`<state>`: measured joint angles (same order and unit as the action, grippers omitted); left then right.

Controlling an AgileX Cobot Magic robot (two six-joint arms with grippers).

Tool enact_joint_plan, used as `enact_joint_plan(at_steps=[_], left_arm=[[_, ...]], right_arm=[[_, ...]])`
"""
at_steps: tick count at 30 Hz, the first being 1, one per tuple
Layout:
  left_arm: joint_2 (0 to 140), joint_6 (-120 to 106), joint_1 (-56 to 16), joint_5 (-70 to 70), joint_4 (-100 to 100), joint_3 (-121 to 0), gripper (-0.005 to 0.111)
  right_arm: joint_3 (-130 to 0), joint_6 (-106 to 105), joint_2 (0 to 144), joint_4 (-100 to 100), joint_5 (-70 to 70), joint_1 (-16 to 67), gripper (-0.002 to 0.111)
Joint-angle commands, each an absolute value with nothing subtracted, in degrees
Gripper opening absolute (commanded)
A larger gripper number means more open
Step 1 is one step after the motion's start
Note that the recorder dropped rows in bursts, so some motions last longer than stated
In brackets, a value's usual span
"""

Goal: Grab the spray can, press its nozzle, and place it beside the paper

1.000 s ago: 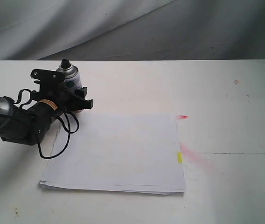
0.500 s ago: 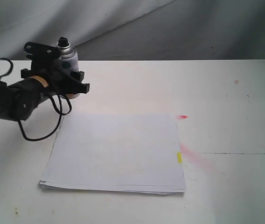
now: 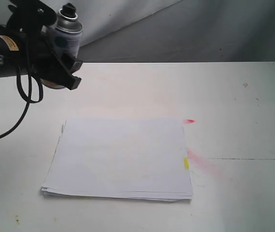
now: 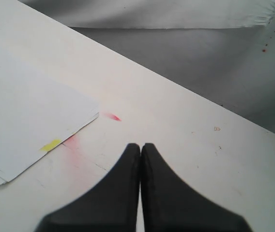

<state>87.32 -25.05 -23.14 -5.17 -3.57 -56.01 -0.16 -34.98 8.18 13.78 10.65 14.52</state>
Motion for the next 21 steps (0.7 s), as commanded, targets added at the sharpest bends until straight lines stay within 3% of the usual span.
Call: enact_joint_plan(at_steps=[1,21], left_arm=[[86.1,-25.6,-26.6,-8.5,0.0,-56.2,0.000],[86.1,-8.4,-29.0,-19.7,28.4,-55.3,0.000]], right_arm=[[0.0,-34.9,7.8,14.0,10.5,14.3,0.000],[0.0,-34.9,7.8,14.0,10.5,14.3,0.000]])
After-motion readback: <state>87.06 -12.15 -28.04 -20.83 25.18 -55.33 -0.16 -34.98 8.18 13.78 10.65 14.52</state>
